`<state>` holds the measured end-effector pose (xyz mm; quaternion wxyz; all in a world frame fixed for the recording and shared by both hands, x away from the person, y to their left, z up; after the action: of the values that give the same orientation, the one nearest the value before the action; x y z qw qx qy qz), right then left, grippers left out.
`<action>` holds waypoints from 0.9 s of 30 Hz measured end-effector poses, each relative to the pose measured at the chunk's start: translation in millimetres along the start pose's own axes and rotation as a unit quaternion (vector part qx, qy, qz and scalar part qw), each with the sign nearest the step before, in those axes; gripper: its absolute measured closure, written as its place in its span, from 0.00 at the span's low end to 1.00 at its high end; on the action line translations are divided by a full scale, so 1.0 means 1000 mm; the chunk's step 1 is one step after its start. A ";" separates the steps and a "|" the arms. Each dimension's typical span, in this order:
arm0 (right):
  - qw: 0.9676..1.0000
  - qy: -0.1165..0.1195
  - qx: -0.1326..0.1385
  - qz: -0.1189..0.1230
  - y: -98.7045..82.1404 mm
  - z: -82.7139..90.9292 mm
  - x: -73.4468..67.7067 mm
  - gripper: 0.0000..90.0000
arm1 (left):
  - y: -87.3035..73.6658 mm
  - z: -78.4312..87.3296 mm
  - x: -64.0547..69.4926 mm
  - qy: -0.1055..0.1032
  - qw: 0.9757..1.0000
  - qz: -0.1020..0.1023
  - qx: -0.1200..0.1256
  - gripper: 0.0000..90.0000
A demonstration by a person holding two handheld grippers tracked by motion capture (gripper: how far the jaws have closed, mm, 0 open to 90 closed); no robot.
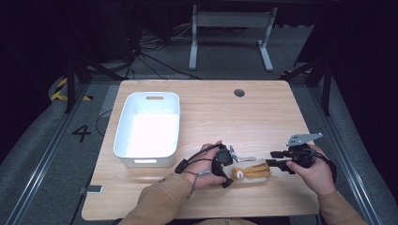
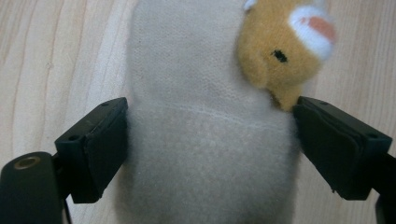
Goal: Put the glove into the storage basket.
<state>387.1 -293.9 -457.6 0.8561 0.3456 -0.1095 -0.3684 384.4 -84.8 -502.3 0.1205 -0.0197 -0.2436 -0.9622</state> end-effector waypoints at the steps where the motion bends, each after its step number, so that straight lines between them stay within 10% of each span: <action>1: 1.000 0.000 0.000 0.001 0.000 0.000 0.000 0.63 | 0.000 -0.001 0.000 0.001 1.000 -0.001 0.000 0.13; 17: 1.000 0.003 0.000 0.001 0.000 -0.002 -0.001 0.61 | -0.001 -0.010 -0.005 0.008 1.000 -0.004 -0.012 0.12; 27: 1.000 0.003 0.001 0.000 0.000 -0.003 -0.001 0.61 | 0.000 -0.001 -0.005 0.016 1.000 0.000 -0.014 0.52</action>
<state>387.3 -292.0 -459.6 0.8559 0.3481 -0.1071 -0.3672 388.9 -84.0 -504.1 0.1242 -0.0061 -0.2285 -0.9656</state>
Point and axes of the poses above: each handheld gripper's, and its own axes: z roughly backward along the jaws, y roughly out of its top, x roughly to its right, the point moved 7 cm from there along -z, roughly forward along the jaws, and after that the axes turned 4 degrees about -y, right-handed, at the moved point
